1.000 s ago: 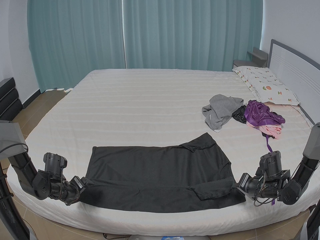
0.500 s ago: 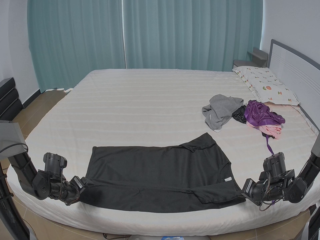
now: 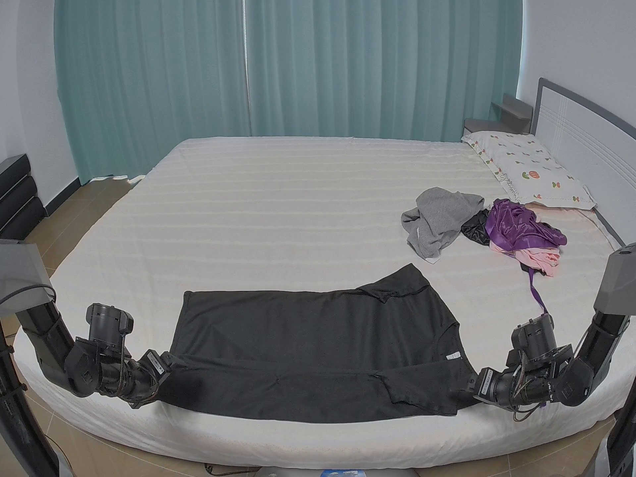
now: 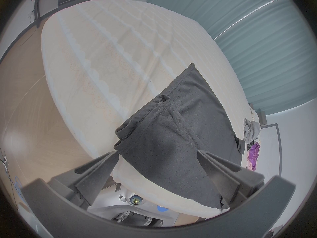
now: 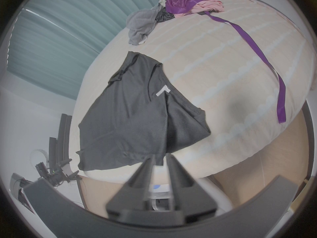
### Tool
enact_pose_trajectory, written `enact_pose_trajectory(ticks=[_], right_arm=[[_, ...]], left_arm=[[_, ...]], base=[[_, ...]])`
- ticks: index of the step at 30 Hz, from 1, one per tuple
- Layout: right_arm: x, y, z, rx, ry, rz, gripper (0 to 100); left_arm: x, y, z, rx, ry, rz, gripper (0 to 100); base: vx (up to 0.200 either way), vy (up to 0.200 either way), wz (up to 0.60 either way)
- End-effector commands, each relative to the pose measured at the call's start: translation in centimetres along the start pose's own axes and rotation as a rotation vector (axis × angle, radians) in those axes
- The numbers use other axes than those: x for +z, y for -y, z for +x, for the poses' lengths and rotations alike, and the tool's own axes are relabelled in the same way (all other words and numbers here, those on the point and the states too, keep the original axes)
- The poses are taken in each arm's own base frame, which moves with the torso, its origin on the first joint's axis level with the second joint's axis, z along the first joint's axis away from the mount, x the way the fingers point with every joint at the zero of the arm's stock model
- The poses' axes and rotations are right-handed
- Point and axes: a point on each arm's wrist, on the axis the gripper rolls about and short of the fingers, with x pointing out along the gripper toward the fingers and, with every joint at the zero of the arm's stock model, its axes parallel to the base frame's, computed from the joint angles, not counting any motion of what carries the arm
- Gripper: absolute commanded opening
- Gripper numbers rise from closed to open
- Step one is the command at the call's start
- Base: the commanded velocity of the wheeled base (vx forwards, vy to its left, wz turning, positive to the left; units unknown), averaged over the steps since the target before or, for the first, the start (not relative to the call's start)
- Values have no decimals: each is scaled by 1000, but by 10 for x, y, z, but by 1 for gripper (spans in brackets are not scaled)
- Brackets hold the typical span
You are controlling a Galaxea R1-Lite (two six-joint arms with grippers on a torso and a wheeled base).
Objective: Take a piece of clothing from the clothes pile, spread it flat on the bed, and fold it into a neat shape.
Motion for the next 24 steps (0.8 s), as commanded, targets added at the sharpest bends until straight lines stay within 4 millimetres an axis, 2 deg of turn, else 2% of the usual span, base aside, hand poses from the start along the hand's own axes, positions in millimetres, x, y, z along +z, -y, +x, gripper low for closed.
enact_pose_trajectory(ticks=[1,9,16,24], right_arm=[[10,1,15,10,52,15,100],[29,-6,14,93,157,36,100],[38,-10,16,177,165,136,100],[40,-8,16,228,150,234,100]], left_arm=[[0,0,0,1,0,0,100],[2,1,0,-2,9,-8,100],[10,8,-2,-20,59,-72,100],[14,13,0,-68,99,-59,100]], base=[[0,0,0],[0,0,0],[0,0,0],[0,0,0]])
